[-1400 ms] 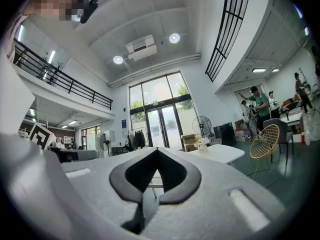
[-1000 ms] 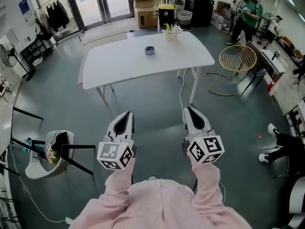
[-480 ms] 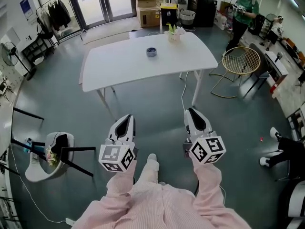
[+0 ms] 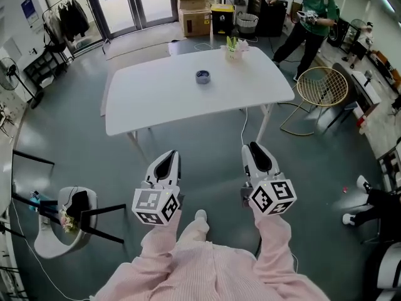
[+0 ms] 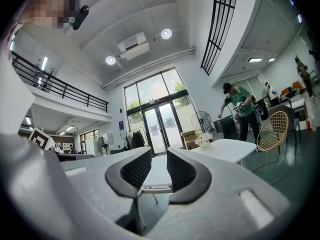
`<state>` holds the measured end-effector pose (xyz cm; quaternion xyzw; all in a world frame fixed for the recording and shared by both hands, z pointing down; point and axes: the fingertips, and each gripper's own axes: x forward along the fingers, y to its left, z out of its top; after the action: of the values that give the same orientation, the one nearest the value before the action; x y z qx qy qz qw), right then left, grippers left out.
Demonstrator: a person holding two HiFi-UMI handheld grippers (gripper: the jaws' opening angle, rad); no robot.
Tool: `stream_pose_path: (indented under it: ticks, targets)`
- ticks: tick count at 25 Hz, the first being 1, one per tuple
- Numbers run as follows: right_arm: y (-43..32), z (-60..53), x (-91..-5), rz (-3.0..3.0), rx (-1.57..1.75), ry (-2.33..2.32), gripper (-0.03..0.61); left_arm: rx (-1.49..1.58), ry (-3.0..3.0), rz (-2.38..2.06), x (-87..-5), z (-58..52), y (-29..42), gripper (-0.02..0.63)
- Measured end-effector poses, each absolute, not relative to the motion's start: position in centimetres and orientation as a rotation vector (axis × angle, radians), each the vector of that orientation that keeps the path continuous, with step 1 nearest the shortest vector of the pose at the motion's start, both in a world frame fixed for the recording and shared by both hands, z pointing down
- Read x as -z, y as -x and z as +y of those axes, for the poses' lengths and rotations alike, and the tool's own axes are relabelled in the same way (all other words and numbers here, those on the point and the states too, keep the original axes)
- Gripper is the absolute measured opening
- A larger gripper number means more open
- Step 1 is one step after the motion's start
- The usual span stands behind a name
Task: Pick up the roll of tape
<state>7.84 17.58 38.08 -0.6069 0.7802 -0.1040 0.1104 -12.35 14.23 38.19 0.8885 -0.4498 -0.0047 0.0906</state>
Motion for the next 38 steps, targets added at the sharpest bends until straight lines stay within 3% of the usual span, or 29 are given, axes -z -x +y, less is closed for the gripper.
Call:
stream_pose_path:
  ticks: [20, 38]
  targets:
    - [-7.7, 0.4, -40.0, 2.267, 0.344, 1.826, 0.144, -0.005, -2.638, -1.264, -40.0, -2.9, 12.1, 0.0]
    - [-9.9, -12.0, -43.0, 2.338, 0.425, 1.814, 0.147, -0.041, -2.546, -1.278, -43.4, -14.5, 10.2, 0.0]
